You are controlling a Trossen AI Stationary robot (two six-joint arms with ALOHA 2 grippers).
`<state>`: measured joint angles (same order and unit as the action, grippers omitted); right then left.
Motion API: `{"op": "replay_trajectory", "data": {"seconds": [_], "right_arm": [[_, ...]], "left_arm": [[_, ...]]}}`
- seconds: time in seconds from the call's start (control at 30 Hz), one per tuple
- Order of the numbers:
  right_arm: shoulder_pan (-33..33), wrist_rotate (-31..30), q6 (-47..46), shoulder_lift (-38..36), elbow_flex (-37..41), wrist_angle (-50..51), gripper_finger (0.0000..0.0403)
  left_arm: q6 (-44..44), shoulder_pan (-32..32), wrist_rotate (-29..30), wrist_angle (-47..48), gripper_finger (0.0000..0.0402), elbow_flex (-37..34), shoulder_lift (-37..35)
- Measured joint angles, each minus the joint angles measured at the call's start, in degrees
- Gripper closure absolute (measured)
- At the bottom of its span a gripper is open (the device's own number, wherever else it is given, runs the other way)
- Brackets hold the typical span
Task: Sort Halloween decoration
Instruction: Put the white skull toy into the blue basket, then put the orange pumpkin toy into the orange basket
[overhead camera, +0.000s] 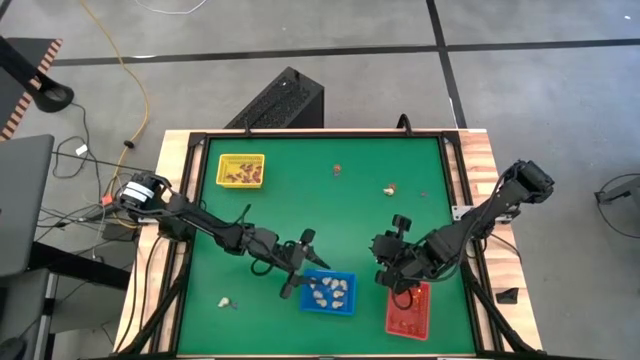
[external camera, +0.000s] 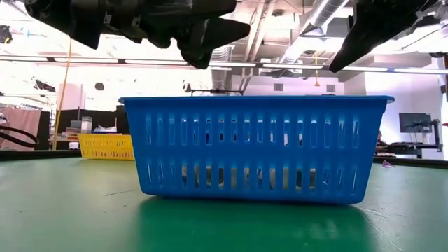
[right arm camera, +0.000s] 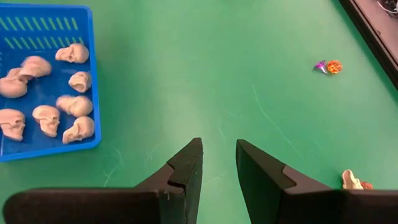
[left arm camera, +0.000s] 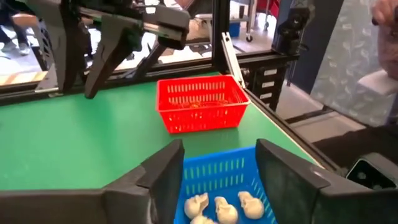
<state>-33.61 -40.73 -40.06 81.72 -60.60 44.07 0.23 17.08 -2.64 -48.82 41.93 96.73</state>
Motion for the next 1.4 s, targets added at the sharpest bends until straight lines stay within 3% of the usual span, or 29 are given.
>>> {"op": "replay_trajectory", "data": {"seconds": [0.17,0.43,0.5,0.6,0.7,0.8,0.9,1.03,1.1,1.2,1.4], "right_arm": [[-0.02,0.09,-0.39,-0.01,0.00,-0.02,0.0275],[0.13,0.07,-0.13,0.01,0.00,0.33,0.0275],[0.63,0.07,0.10,0.01,0.00,0.44,0.0275],[1.90,0.07,0.11,0.01,0.00,0.89,0.0275],[3.65,-0.37,0.20,0.01,0.00,1.74,0.0275],[6.42,-5.28,0.65,0.01,0.00,2.70,0.0275],[9.94,-9.46,2.94,0.01,-0.04,3.26,0.0275],[16.22,-9.69,7.40,0.01,-0.04,3.11,0.0275],[21.66,-6.51,10.35,0.02,-0.24,3.22,0.0277],[32.34,5.25,16.08,0.05,-0.92,-0.43,0.0282],[53.77,33.81,22.48,4.52,-1.01,-20.84,0.0284]], "left_arm": [[2.71,-0.95,0.63,0.58,0.0200,-0.02,-0.72],[-1.46,-9.66,10.40,7.86,0.0199,0.27,-1.16],[-2.56,-13.96,9.91,14.31,0.0199,2.30,-1.02],[-3.70,-21.66,2.90,29.02,0.0198,8.63,-0.51],[-2.01,-27.45,0.58,42.01,0.0198,15.07,0.44],[-0.17,-30.62,0.43,53.53,0.0198,21.02,-0.32],[1.85,-31.56,5.22,64.89,0.0198,23.67,-4.89],[3.86,-31.67,14.75,72.79,0.0198,20.68,-14.47],[3.45,-31.95,16.87,73.48,0.0198,16.76,-21.38],[0.07,-32.43,17.50,69.17,0.0198,8.61,-33.27],[-5.73,-30.59,12.09,42.35,0.0198,-12.34,-53.61]]}}
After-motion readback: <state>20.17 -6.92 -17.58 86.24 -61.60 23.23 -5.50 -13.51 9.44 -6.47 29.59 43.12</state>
